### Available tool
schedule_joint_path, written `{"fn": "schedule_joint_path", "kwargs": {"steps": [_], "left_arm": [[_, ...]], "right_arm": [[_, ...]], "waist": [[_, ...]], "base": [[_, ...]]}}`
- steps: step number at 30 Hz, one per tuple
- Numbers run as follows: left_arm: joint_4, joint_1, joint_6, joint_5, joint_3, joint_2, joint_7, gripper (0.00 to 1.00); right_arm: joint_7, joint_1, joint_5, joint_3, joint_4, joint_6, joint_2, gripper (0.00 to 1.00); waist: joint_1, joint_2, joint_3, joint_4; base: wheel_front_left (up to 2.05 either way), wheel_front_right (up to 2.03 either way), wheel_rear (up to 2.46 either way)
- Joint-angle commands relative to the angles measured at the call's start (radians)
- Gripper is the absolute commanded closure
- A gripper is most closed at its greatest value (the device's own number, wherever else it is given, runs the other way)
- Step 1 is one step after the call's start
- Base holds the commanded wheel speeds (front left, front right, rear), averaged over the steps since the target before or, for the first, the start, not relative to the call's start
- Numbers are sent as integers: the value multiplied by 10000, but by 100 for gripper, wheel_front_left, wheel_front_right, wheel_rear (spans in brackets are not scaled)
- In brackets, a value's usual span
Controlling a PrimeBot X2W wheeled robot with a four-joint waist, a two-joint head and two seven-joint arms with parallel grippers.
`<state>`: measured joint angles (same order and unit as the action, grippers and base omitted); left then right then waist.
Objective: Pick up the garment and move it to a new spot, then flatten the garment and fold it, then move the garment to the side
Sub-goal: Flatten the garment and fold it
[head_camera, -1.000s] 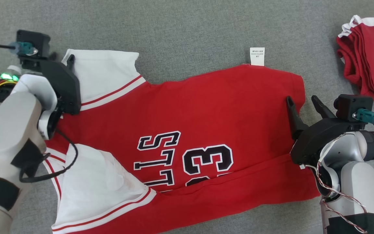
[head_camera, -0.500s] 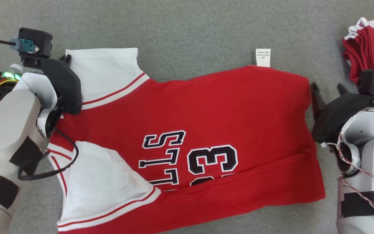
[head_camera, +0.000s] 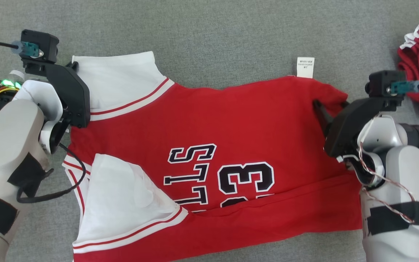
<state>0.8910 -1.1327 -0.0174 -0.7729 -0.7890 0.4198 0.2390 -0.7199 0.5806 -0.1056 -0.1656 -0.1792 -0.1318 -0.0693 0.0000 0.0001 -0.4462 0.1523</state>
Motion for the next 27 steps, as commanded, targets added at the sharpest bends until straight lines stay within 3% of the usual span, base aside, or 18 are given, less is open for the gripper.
{"fn": "schedule_joint_path", "kwargs": {"steps": [1,11,13,14,15,16,19,21,22,27], "left_arm": [[3,7,66,62,-31,89,37,100],[-239,-5,128,-58,-57,124,184,100],[-289,20,165,-78,-59,130,192,100],[-312,28,160,-86,-59,142,204,100],[-337,33,165,-98,-54,154,206,100],[-352,41,159,-103,-53,172,211,100],[-409,69,172,-149,-59,197,248,100],[-450,91,169,-163,-66,211,248,100],[-466,100,178,-172,-69,220,263,100],[-614,75,218,-145,-34,323,16,100]], "right_arm": [[71,140,-20,32,-82,27,26,0],[328,799,-1021,709,-682,27,114,2],[325,825,-1161,850,-627,27,57,20],[347,839,-1207,912,-593,27,21,54],[383,850,-1225,958,-566,27,-21,68],[414,848,-1241,985,-543,27,-54,75],[474,842,-1310,1056,-467,27,-105,69],[559,855,-1353,1069,-435,27,-134,82],[620,873,-1384,1064,-412,27,-148,100],[1289,950,-710,835,-263,27,-323,100]], "waist": [[0,-1,-25,-8],[0,-1,-157,-71],[0,-1,-138,-66],[0,-1,-130,-59],[0,-1,-122,-50],[0,-1,-114,-40],[0,-1,-86,-6],[0,-1,-71,8],[0,-1,-65,15],[0,-1,-31,22]], "base": [[0,0,0],[0,0,0],[0,0,0],[0,0,0],[0,0,0],[0,0,0],[0,0,0],[0,0,0],[0,0,0],[0,0,0]]}}
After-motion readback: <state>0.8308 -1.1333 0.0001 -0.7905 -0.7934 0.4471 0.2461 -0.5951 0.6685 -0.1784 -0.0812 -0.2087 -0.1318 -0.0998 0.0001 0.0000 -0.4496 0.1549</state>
